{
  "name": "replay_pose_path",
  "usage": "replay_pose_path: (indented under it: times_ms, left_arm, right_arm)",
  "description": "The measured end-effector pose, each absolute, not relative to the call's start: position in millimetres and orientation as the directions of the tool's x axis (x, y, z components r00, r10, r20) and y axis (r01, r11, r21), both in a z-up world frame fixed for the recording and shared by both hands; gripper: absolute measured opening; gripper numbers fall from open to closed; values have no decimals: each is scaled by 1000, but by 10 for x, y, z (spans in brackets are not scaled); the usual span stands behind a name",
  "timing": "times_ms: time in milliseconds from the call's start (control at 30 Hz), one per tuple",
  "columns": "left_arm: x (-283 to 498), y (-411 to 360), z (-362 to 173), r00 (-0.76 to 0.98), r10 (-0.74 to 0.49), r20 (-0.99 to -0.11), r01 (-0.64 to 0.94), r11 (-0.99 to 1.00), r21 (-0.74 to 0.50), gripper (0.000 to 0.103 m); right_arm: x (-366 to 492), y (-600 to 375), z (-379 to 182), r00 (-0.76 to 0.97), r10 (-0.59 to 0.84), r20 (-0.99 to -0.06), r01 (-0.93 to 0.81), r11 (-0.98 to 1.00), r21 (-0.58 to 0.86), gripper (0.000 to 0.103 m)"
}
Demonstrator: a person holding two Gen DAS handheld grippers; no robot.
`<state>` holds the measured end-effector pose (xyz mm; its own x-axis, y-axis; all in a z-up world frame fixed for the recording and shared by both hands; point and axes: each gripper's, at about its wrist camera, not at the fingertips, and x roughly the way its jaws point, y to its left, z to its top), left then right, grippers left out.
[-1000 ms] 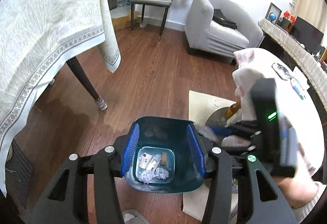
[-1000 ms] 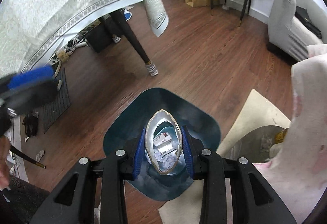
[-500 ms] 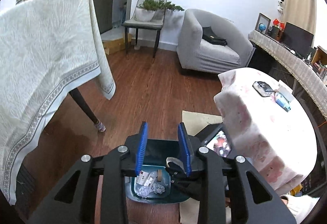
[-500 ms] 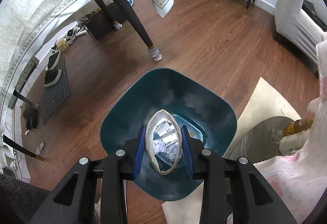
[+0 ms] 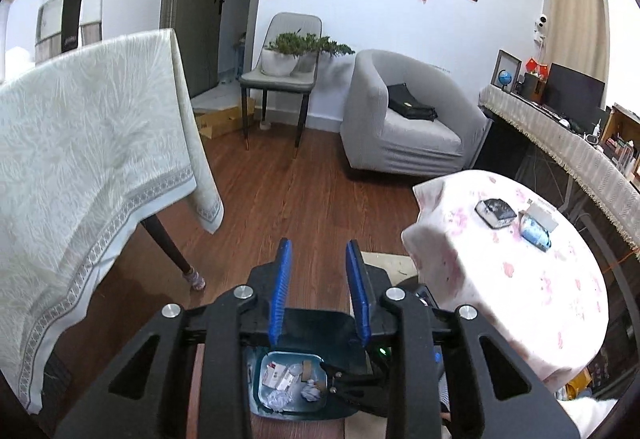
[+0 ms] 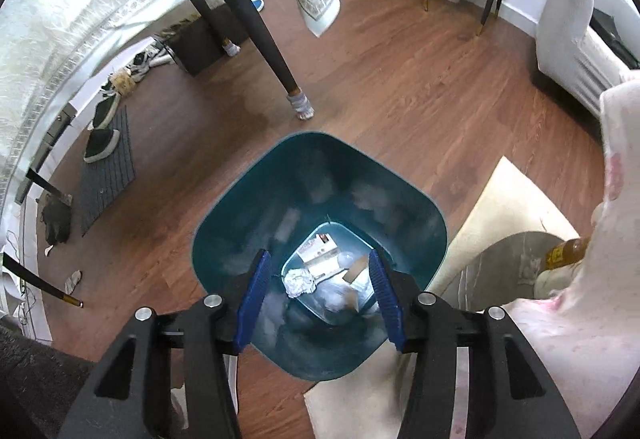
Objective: Collect trash
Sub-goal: 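Move both tools back over the table toward the tissue pack and white box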
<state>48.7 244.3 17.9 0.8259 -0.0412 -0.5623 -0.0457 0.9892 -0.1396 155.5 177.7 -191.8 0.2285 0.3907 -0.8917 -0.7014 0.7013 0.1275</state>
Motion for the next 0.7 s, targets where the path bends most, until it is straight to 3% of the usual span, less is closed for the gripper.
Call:
replay_pose_path:
  times_ms: [533, 700]
  left_arm:
    - [789, 2059, 519, 859, -67, -508, 0, 991, -130, 30]
    - [927, 1853, 592, 860, -106, -498, 36, 988, -148, 37]
  right_arm:
    - [1609, 1148, -754, 375, 527, -762, -701, 699, 139, 49]
    - [1682, 784, -524, 434, 516, -739, -672, 731, 116, 49]
